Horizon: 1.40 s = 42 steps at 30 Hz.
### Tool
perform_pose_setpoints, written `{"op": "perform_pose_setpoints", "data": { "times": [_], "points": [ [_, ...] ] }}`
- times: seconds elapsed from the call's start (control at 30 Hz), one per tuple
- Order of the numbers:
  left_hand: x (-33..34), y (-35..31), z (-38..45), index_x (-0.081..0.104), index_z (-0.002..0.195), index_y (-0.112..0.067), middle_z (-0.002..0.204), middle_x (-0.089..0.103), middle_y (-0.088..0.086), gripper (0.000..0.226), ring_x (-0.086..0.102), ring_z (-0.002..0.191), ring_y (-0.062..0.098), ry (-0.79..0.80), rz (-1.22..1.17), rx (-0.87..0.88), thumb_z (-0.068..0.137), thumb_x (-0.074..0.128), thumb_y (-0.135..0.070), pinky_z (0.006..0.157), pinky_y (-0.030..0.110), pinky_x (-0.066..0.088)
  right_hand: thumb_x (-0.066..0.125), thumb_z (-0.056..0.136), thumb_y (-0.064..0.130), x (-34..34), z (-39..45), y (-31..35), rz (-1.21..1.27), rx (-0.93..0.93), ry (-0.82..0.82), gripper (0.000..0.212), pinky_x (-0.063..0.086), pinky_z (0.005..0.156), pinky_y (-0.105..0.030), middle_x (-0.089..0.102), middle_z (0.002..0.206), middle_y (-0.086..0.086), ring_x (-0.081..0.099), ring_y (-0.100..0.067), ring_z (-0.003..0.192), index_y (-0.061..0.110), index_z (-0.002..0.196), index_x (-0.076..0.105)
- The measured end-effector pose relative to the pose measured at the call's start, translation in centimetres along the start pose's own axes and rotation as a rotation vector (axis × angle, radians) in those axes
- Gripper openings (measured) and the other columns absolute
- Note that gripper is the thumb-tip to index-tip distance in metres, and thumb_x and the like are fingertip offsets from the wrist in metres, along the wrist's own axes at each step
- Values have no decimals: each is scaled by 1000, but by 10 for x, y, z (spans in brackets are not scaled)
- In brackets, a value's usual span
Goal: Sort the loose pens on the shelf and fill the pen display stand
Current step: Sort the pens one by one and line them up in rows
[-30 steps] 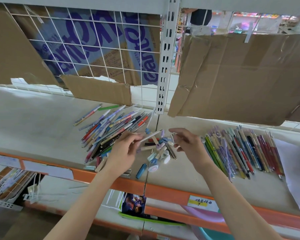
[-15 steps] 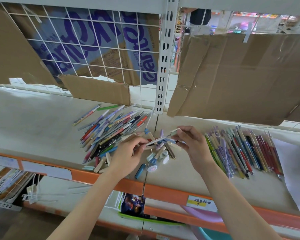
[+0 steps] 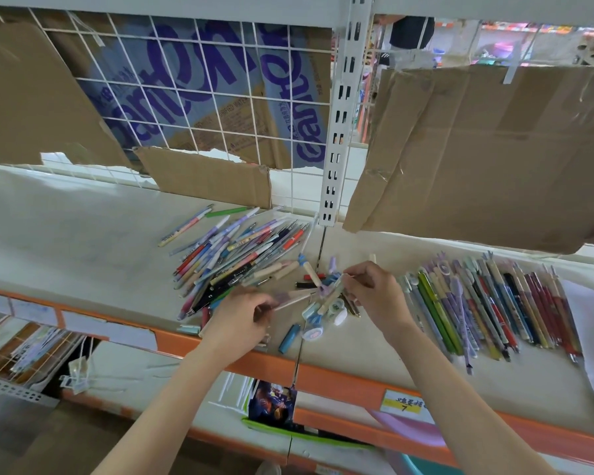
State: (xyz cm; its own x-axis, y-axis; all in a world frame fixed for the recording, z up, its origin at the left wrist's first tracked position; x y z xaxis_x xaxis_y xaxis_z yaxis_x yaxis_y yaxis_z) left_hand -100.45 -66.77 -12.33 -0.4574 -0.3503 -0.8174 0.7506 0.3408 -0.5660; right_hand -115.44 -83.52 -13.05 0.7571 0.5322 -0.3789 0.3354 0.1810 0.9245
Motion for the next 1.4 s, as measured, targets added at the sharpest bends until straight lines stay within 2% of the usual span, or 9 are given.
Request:
{"op": "perform_pose_setpoints", "data": {
  "times": [0.13, 0.4, 0.67, 0.8, 0.9, 1.07, 1.17, 1.3, 1.4],
  "points": [
    [-3, 6, -3, 70, 94, -15, 89, 60, -8, 13, 56, 87, 12, -17, 19, -6, 85, 64, -9, 72, 24, 41, 64, 86, 22, 0, 3, -1, -143, -16, -13, 3, 39, 51, -5, 63, 70, 10, 56, -2, 63, 24, 85, 64],
    [-14, 10, 2, 64, 94, -12, 81, 56, -11, 11, 55, 68, -4, -86, -86, -62, 90, 56, -7, 61, 8, 38, 62, 86, 23, 6, 16, -1, -388, 40, 123, 8, 33, 53, -10, 63, 80, 6, 54, -4, 72, 22, 88, 70],
    [-16, 6, 17, 64, 101, -14, 99, 64, -1, 14, 56, 85, 12, -92, 2, -105, 92, 53, -12, 72, 24, 43, 65, 84, 20, -10, 19, -1, -266, 53, 36, 9, 36, 59, -21, 59, 68, 11, 52, -9, 68, 23, 75, 65],
    [-18, 9, 20, 62, 107, -12, 106, 64, 1, 19, 58, 93, 16, -121, -31, -123, 94, 49, -8, 76, 25, 42, 60, 83, 16, -20, 14, -8, -396, 56, 107, 14, 36, 52, -8, 61, 64, 10, 53, -7, 64, 15, 73, 70],
    [-16, 11, 21, 62, 107, -12, 108, 64, 2, 19, 57, 96, 15, -105, -31, -138, 94, 49, -8, 77, 25, 43, 62, 84, 13, -20, 9, -1, -432, -42, 134, 10, 36, 59, -3, 58, 74, 10, 52, -6, 70, 17, 79, 70],
    [-13, 7, 26, 61, 111, -9, 110, 63, 6, 23, 57, 98, 21, -114, -9, -157, 96, 44, -9, 79, 30, 42, 68, 83, 26, 10, -6, 17, -531, -230, 264, 6, 37, 62, -7, 49, 87, 5, 48, -4, 71, 23, 87, 68],
    [-12, 6, 27, 61, 112, -8, 109, 62, 8, 23, 57, 97, 23, -101, -6, -154, 95, 44, -8, 79, 31, 43, 68, 81, 31, 22, -9, 13, -666, -214, 334, 19, 44, 75, -25, 46, 92, 5, 51, -13, 82, 20, 96, 62],
    [-11, 7, 22, 63, 109, -9, 107, 63, 6, 22, 56, 97, 21, -94, -45, -143, 94, 47, -7, 81, 31, 43, 70, 78, 14, 18, -9, 15, -572, -186, 392, 17, 37, 67, -20, 43, 80, 10, 46, -12, 73, 21, 82, 54],
    [-12, 5, 20, 64, 107, -8, 104, 63, 6, 22, 57, 95, 20, -112, -54, -121, 92, 49, -4, 75, 24, 38, 66, 79, -1, 7, -9, 17, -427, -174, 387, 20, 41, 70, -20, 57, 80, 0, 50, -16, 74, 18, 79, 59]
  ]
}}
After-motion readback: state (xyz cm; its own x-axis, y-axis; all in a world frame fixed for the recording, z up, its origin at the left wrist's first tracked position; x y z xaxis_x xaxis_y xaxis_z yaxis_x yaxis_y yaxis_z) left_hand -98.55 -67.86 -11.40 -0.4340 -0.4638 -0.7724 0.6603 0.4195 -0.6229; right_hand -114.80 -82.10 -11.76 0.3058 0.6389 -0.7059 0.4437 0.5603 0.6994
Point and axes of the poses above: each hand's wrist, its own z-axis towards the middle knuckle, its own x-axis out of the palm, y = z × x, the point moved 8 cm from there along z, towards the middle knuckle
